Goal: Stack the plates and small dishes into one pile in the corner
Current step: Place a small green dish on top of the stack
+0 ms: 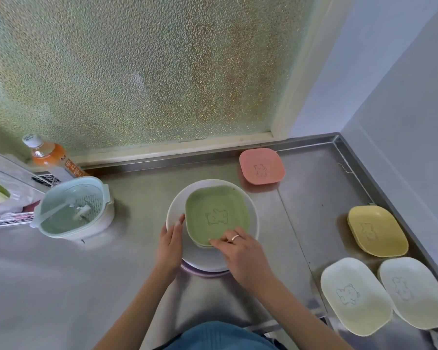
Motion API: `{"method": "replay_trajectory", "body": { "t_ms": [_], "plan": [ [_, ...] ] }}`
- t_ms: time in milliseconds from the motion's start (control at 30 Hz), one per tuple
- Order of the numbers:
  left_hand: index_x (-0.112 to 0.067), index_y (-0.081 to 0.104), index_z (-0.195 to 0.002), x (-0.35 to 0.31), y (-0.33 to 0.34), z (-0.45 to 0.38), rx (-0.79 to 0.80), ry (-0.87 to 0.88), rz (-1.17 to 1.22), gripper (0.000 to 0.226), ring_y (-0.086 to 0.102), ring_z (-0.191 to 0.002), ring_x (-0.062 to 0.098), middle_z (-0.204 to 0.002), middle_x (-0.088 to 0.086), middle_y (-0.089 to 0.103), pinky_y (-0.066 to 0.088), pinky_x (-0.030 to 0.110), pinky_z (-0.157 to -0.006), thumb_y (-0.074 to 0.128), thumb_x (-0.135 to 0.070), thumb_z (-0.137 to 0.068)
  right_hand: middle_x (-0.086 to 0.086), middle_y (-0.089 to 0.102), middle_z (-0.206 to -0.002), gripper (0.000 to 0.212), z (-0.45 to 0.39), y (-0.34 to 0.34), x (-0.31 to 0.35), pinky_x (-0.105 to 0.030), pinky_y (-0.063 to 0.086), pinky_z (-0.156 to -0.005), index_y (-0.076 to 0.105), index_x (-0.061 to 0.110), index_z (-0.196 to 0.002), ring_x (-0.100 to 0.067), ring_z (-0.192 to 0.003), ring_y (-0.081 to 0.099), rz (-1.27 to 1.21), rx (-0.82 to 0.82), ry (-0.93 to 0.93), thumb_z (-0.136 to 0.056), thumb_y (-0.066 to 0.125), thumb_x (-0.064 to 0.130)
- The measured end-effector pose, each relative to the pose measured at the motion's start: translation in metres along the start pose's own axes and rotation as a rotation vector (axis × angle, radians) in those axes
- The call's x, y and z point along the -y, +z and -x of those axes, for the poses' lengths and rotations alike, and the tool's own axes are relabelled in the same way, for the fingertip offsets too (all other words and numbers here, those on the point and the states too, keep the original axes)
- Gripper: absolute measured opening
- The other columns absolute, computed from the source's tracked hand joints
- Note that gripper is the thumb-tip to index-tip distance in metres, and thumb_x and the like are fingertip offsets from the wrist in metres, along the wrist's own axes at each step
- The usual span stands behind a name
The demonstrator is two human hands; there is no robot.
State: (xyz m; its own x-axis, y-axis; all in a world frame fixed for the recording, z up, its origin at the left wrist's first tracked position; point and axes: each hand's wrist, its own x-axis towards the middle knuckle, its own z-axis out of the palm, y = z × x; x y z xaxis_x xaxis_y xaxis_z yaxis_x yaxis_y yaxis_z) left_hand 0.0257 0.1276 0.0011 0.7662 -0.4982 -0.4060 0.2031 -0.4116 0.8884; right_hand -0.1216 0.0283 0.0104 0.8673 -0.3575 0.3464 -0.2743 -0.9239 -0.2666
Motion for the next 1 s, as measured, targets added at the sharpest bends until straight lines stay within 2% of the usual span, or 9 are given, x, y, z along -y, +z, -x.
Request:
{"method": "replay_trajectory", "body": {
  "t_ms": [100,233,300,400,467,567,700,833,1000],
  "plan": [
    [-0.027,0.059,-0.118,-0.006,0.002,0.004,-0.031,0.014,0.022,0.028,0.051,-0.121,0.023,-0.142,0.002,0.044,0.043,0.036,-0.098,0.045,-0.036,-0.096,0.004,0.068,-0.086,0.030,0.000,-0.004,0.000,-0.025,0.053,-0.066,0.072,0.021,-0.101,-0.018,-0.079,0.058,-0.034,0.075,0.013,-0.083,0.048,0.019],
    [-0.035,0.041,-0.139,-0.008,0.003,0.009,-0.054,0.107,-0.183,0.043,0.028,-0.134,0.006,-0.159,-0.006,0.008,0.025,0.025,-0.103,0.044,-0.037,-0.096,0.004,0.068,-0.107,0.033,-0.004,-0.021,-0.006,-0.024,0.050,-0.081,0.064,0.021,-0.117,-0.014,-0.096,0.059,-0.321,0.136,0.119,-0.092,0.042,0.024],
    [-0.037,0.036,-0.141,-0.011,0.006,0.010,-0.060,0.152,-0.210,0.046,0.026,-0.131,0.001,-0.159,-0.010,0.004,0.023,0.023,-0.099,0.045,-0.037,-0.096,0.004,0.065,-0.113,0.035,-0.012,-0.032,-0.020,-0.023,0.049,-0.078,0.059,0.023,-0.123,-0.012,-0.098,0.059,-0.410,0.052,0.230,-0.093,0.040,0.025],
    [-0.035,0.038,-0.141,-0.013,0.010,0.009,-0.068,0.178,-0.239,0.045,0.021,-0.143,0.013,-0.159,-0.010,0.006,0.023,0.025,-0.106,0.044,-0.036,-0.096,-0.003,0.061,-0.115,0.037,-0.032,-0.035,-0.061,-0.026,0.041,-0.070,0.053,0.021,-0.129,-0.023,-0.090,0.059,-0.313,-0.029,0.405,-0.094,0.041,0.022],
    [-0.033,0.037,-0.141,-0.011,0.013,0.007,-0.089,0.182,-0.269,0.045,0.018,-0.145,0.016,-0.159,-0.006,0.008,0.022,0.032,-0.114,0.042,-0.034,-0.097,-0.011,0.057,-0.121,0.044,-0.044,-0.027,-0.096,-0.031,0.040,-0.071,0.043,0.019,-0.136,-0.032,-0.097,0.057,-0.236,0.057,0.532,-0.093,0.047,0.014],
    [-0.031,0.036,-0.142,-0.009,0.015,0.006,-0.109,0.192,-0.307,0.044,0.014,-0.146,0.018,-0.159,-0.003,0.010,0.020,0.036,-0.118,0.039,-0.033,-0.098,-0.010,0.037,-0.146,0.057,-0.055,-0.009,-0.141,-0.042,0.044,-0.090,0.028,0.016,-0.144,-0.034,-0.121,0.048,-0.206,0.256,0.623,-0.090,0.048,0.008],
    [-0.029,0.036,-0.143,-0.009,0.017,0.007,-0.140,0.187,-0.329,0.044,0.012,-0.147,0.016,-0.159,0.000,0.015,0.013,0.021,-0.110,0.040,-0.030,-0.099,-0.008,0.025,-0.154,0.062,-0.065,0.005,-0.173,-0.045,0.040,-0.100,0.017,0.016,-0.148,-0.036,-0.125,0.044,-0.092,0.488,0.630,-0.093,0.045,0.012],
    [-0.031,0.035,-0.142,-0.010,0.019,0.008,-0.146,0.172,-0.337,0.044,0.010,-0.147,0.013,-0.158,-0.001,0.017,0.010,0.020,-0.110,0.040,-0.030,-0.099,-0.014,0.035,-0.148,0.052,-0.070,0.019,-0.190,-0.044,0.041,-0.099,0.027,0.013,-0.144,-0.036,-0.121,0.048,-0.065,0.568,0.618,-0.094,0.042,0.013],
    [-0.034,0.036,-0.141,-0.007,0.020,0.008,-0.191,0.164,-0.337,0.044,0.014,-0.146,0.014,-0.157,-0.002,0.021,0.012,0.029,-0.116,0.041,-0.030,-0.098,-0.011,0.056,-0.117,0.027,-0.067,0.025,-0.185,-0.039,0.046,-0.082,0.057,0.016,-0.115,-0.033,-0.102,0.056,-0.002,0.479,0.580,-0.090,0.045,0.015]
  ]
}}
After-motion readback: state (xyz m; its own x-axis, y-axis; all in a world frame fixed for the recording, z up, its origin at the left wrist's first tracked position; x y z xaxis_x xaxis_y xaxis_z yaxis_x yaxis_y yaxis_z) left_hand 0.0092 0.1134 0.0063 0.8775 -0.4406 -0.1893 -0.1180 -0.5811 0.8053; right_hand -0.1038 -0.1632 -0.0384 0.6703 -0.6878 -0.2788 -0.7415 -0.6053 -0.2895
